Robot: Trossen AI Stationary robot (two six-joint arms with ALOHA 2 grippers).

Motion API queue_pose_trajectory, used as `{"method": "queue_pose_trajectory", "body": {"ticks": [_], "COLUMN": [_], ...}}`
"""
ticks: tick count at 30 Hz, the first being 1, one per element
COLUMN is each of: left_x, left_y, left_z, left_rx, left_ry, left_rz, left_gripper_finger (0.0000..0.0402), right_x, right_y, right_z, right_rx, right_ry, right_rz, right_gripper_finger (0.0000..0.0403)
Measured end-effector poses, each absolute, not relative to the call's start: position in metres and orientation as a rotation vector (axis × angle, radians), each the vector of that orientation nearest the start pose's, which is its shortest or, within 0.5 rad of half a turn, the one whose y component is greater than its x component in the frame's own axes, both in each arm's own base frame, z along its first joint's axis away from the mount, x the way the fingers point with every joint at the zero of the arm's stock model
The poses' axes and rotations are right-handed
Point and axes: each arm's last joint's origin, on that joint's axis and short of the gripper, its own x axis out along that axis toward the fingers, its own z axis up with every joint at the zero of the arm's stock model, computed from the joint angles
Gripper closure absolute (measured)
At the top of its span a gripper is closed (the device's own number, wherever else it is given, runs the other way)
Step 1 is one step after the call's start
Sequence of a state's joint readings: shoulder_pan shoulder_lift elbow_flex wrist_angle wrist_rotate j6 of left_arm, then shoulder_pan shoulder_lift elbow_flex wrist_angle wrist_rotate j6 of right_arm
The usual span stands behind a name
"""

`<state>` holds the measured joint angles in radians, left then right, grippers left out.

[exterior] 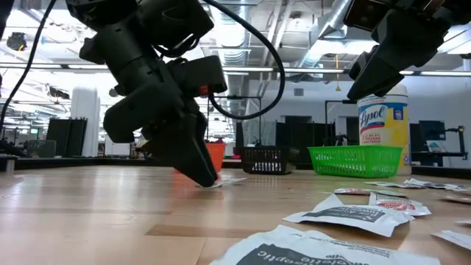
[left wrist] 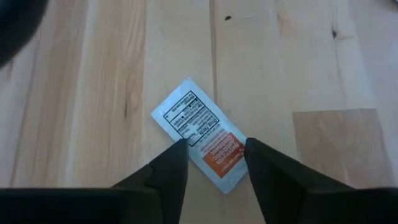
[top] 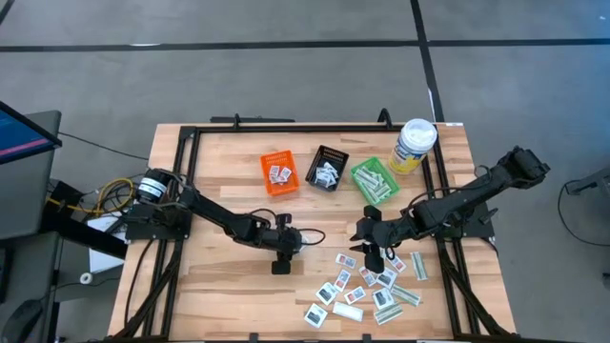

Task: Pick & Place First Aid Supplies
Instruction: Put the orange ointment pack into the orange basket

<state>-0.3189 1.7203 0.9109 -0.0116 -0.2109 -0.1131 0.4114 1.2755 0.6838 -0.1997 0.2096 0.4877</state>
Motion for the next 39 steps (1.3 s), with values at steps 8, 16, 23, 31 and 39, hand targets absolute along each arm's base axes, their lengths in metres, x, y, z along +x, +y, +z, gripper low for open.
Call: {"method": "queue_pose_trajectory", "body": {"ticks": [8,16,23,31,39], "left_x": [0.325,0.324,0.316,0.315,0.315], "left_y": [-0.09,-0.088,-0.087,-0.092,-0.091], "left_z": [0.157,0.16,0.176,0.178,0.179], "left_rx": [0.037,0.045,0.039,0.046,0.161], "left_ry": [0.828,0.817,0.793,0.783,0.764], "left_rz": [-0.145,-0.142,-0.152,-0.166,-0.105], "left_gripper_finger": [0.0365,0.0396,0.0394,0.0354,0.0256], "right_x": [0.229,0.229,0.248,0.29,0.327], "right_y": [0.093,0.093,0.089,0.073,0.065], "right_z": [0.201,0.201,0.193,0.155,0.119], "right_rx": [0.221,0.221,0.185,0.181,0.183], "right_ry": [0.778,0.778,0.712,0.704,0.82], "right_rz": [0.003,0.003,0.0,0.012,0.064], "right_gripper_finger": [0.028,0.028,0.028,0.028,0.028]}}
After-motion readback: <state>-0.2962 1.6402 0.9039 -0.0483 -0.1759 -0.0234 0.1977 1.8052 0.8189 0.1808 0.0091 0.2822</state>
